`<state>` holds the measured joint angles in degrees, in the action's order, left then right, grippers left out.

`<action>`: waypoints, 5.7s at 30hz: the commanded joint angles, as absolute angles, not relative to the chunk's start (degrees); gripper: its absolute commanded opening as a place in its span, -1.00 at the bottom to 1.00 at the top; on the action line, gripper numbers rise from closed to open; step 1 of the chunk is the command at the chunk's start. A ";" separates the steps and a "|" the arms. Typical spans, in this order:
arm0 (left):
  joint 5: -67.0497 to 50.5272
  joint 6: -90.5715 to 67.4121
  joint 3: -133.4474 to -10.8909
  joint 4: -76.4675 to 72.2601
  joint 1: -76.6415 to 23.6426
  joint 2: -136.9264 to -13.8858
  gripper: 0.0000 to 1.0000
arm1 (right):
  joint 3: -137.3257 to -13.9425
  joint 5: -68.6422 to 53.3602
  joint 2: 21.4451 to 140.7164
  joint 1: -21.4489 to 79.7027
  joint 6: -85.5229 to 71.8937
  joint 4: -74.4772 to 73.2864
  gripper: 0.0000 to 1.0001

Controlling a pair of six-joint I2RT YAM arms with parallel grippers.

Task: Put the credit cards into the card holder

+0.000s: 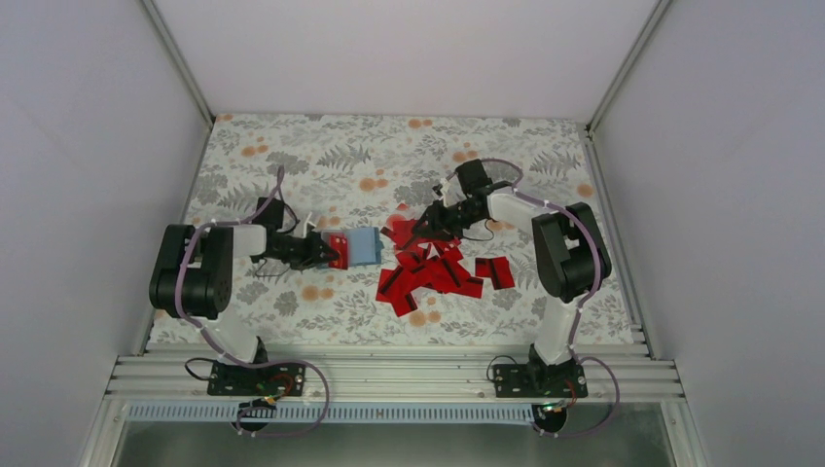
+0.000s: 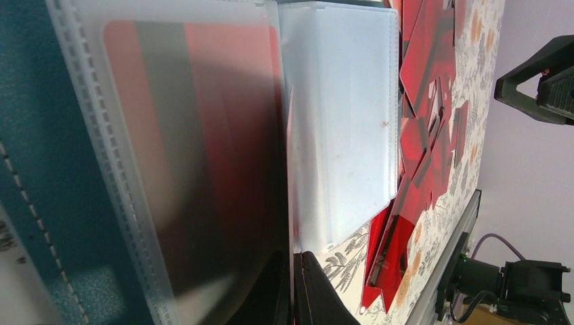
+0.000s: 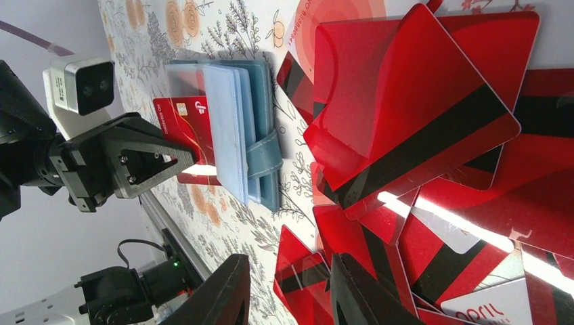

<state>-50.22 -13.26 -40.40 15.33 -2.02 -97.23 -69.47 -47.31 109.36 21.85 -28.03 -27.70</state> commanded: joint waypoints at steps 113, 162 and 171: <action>-53.70 -9.31 -53.60 24.30 -5.02 -107.93 -0.95 | -84.90 -48.21 131.59 32.00 -27.77 -28.83 -0.40; -59.92 -15.19 -53.41 16.97 -4.83 -111.01 -0.95 | -86.88 -49.99 135.99 32.19 -24.92 -30.19 -0.40; -61.69 -11.44 -54.12 19.77 -5.18 -112.42 -0.95 | -88.17 -49.96 136.96 32.17 -24.78 -30.67 -0.40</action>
<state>-59.29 -14.44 -53.41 18.48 -4.62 -110.98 -88.55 -57.06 132.27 31.31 -25.34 -27.75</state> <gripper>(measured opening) 0.028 0.299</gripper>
